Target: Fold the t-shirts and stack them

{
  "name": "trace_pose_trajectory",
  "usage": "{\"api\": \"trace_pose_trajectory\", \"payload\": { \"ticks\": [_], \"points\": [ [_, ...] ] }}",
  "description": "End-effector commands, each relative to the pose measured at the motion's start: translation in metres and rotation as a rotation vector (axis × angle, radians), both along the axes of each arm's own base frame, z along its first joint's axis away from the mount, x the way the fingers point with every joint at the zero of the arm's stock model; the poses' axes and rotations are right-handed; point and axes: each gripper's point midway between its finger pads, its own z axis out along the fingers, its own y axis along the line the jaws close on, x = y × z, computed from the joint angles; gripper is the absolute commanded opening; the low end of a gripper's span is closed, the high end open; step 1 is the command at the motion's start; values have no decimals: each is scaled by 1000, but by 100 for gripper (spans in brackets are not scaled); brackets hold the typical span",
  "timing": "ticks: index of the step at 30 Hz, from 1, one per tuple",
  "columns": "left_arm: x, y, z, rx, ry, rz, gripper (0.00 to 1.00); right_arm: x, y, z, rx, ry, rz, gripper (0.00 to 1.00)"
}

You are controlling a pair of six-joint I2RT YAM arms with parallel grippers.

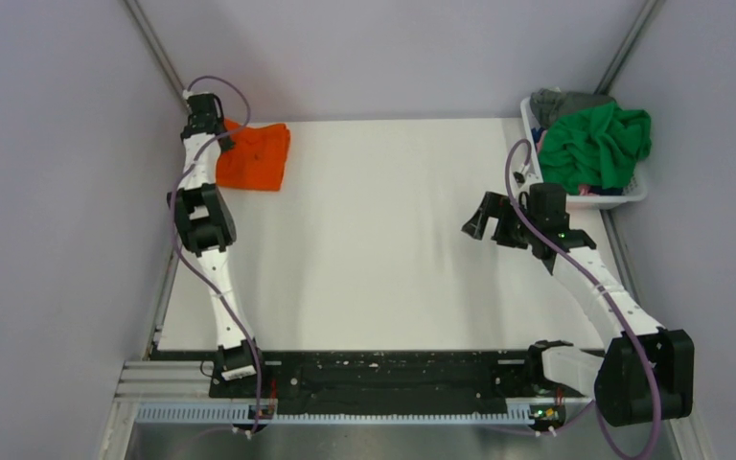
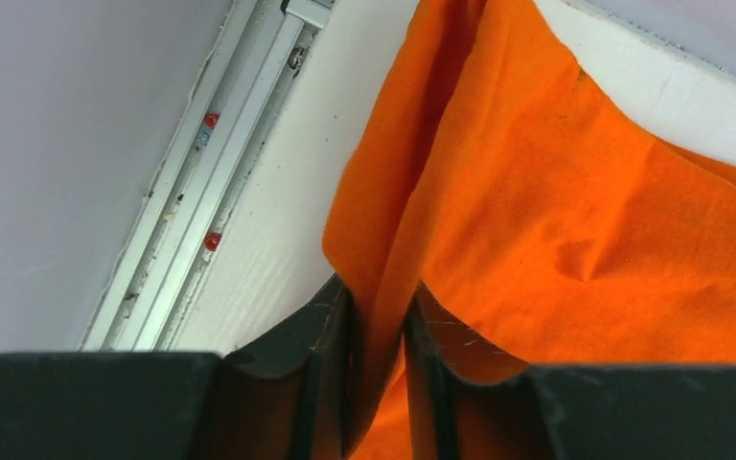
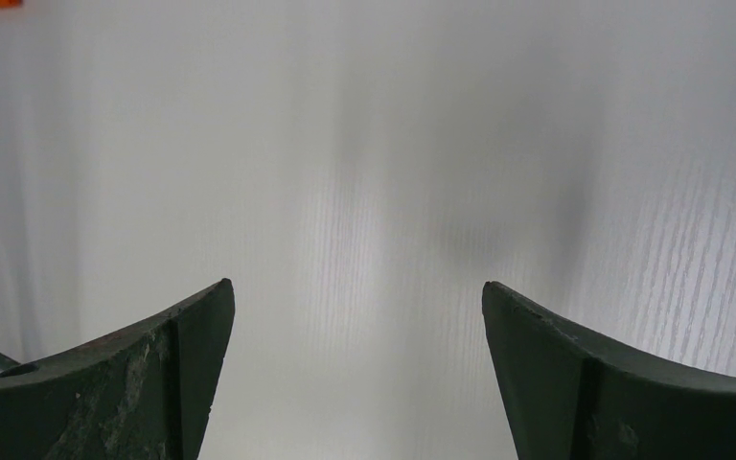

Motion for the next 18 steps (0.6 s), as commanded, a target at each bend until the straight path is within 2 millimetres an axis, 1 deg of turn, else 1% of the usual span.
{"api": "trace_pose_trajectory", "payload": {
  "ticks": [1,2,3,5,7,9,11,13,14,16,18],
  "points": [
    [13,8,26,0,-104,34,70,8,-5,10,-9,-54,-26,99],
    [12,10,36,5,-128,53,95,9,-5,9,-11,-53,-29,99],
    [12,12,47,9,-155,79,98,9,-6,9,-14,-52,-32,99],
    [12,12,75,12,-216,106,99,9,-6,8,-15,-48,-31,99],
    [12,7,106,23,-273,110,99,9,-6,8,-15,-50,-33,99],
    [15,-10,133,40,-318,72,99,9,-6,8,-16,-52,-34,99],
    [18,-31,153,60,-348,23,99,9,-7,8,-17,-54,-36,99],
    [22,-54,163,85,-363,-32,99,9,-7,7,-17,-52,-37,99],
    [25,-66,165,88,-371,-59,99,9,-7,6,-17,-49,-37,99],
    [33,-87,161,72,-383,-103,99,9,-7,6,-18,-50,-36,99],
    [42,-108,155,-15,-408,-165,99,9,-7,6,-17,-50,-39,99]
  ]
}}
